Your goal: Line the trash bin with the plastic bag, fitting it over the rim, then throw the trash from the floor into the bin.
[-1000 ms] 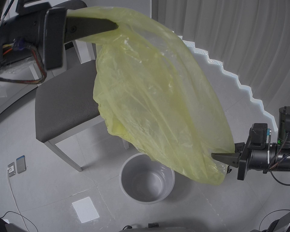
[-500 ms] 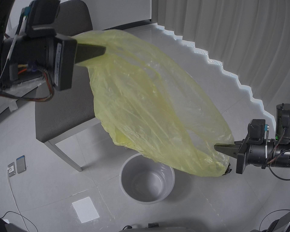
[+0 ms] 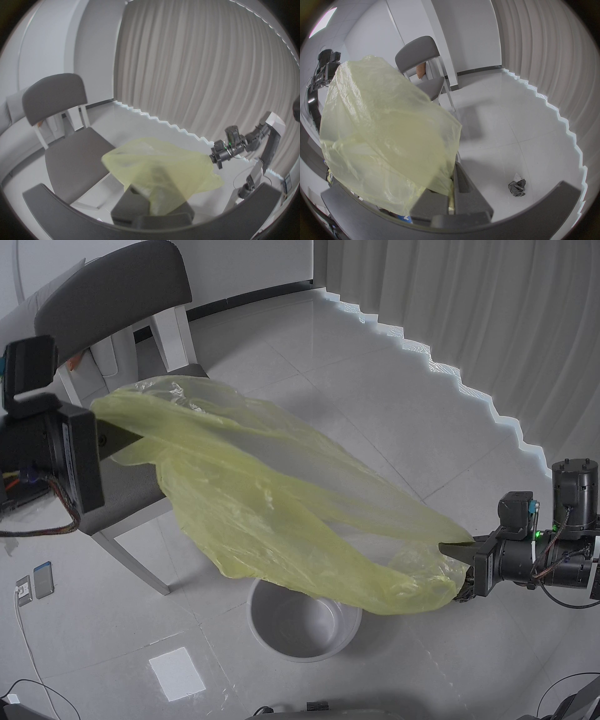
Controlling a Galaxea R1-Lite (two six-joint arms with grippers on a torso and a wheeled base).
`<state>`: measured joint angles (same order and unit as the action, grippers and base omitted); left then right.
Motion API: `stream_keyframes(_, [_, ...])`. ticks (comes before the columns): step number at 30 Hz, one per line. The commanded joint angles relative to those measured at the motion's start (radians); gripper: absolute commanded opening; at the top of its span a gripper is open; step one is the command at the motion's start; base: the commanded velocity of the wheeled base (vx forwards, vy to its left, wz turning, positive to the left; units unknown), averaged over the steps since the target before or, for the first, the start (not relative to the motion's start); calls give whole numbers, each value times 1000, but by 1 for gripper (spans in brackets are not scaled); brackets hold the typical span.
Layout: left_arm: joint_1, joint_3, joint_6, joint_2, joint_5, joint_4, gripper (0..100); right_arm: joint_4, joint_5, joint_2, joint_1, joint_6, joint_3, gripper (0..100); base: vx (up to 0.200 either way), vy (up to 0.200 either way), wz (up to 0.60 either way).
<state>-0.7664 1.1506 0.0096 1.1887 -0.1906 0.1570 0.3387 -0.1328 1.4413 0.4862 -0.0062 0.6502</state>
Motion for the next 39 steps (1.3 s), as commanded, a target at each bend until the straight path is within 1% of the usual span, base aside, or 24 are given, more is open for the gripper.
stream_keyframes(1, [81, -94, -62, -15, 3, -44, 0, 9, 15, 36, -3, 25, -11, 0, 0, 0, 0])
stream_keyframes(4, [116, -147, -108, -1, 33, -80, 0, 9, 13, 37, -9, 26, -12, 0, 0, 0, 0])
stream_keyframes(5, [137, -175, -128, 6, 56, -109, 0, 9, 13, 41, -9, 26, -11, 0, 0, 0, 0])
stream_keyframes(8, [168, -215, -143, 14, 99, -174, 0, 13, 13, 65, -9, 26, -9, 0, 0, 0, 0])
stream_keyframes(14, [167, -246, -151, 35, 108, -203, 0, 11, 10, 119, -8, 26, -18, 0, 0, 0, 0])
stream_keyframes(18, [159, -255, -206, 69, 106, -205, 0, 16, 7, 160, -8, 25, -17, 0, 0, 0, 0])
stream_keyframes(19, [159, -256, -207, 71, 106, -205, 0, 16, 5, 162, -8, 25, -17, 0, 0, 0, 0])
stream_keyframes(22, [160, -262, -257, 115, 105, -206, 0, 51, 7, 197, -8, 25, -17, 0, 0, 0, 0])
stream_keyframes(23, [162, -272, -284, 135, 103, -217, 0, 71, 9, 212, -8, 25, -18, 0, 0, 0, 0])
stream_keyframes(25, [164, -301, -309, 161, 100, -254, 0, 98, 9, 229, -8, 25, -23, 0, 0, 0, 0])
stream_keyframes(29, [168, -355, -315, 196, 102, -347, 0, 114, 10, 240, -8, 18, -40, 0, 0, 0, 0])
stream_keyframes(32, [153, -419, -333, 224, 100, -432, 0, 112, 7, 237, -14, 18, -52, 0, 0, 0, 0])
stream_keyframes(35, [124, -440, -347, 247, 99, -479, 0, 112, 5, 237, -31, 11, -69, 0, 0, 0, 0])
stream_keyframes(37, [124, -440, -347, 247, 99, -479, 0, 112, 5, 237, -31, 11, -69, 0, 0, 0, 0])
stream_keyframes(39, [116, -447, -372, 276, 99, -494, 0, 109, 4, 237, -46, -9, -92, 0, 0, 0, 0])
